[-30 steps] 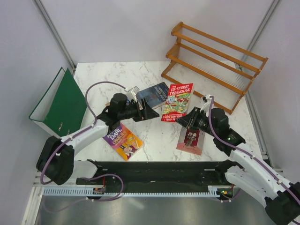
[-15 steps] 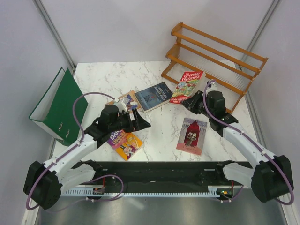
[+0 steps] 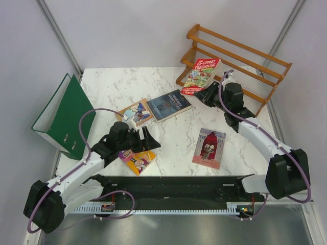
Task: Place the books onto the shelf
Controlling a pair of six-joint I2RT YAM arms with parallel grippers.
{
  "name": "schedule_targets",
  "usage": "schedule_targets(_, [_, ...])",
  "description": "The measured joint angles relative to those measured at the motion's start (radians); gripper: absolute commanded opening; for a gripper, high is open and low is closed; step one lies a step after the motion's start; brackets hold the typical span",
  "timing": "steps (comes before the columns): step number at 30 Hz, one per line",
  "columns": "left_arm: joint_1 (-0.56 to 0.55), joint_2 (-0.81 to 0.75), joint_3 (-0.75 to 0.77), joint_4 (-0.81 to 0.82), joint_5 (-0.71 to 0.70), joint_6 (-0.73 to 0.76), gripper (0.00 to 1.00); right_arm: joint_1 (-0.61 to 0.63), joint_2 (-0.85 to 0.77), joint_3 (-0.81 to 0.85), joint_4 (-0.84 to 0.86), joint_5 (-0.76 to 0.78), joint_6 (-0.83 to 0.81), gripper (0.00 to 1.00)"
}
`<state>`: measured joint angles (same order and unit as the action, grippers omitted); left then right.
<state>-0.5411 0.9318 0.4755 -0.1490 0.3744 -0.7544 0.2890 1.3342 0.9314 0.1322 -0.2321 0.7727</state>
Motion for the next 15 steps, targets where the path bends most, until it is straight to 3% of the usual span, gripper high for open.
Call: schedule_targets(15, [0.0, 0.01, -0.01, -0.006, 0.001, 0.031, 0.91, -0.156, 0.172, 0.057, 0.036, -0.015, 0.044, 0.0])
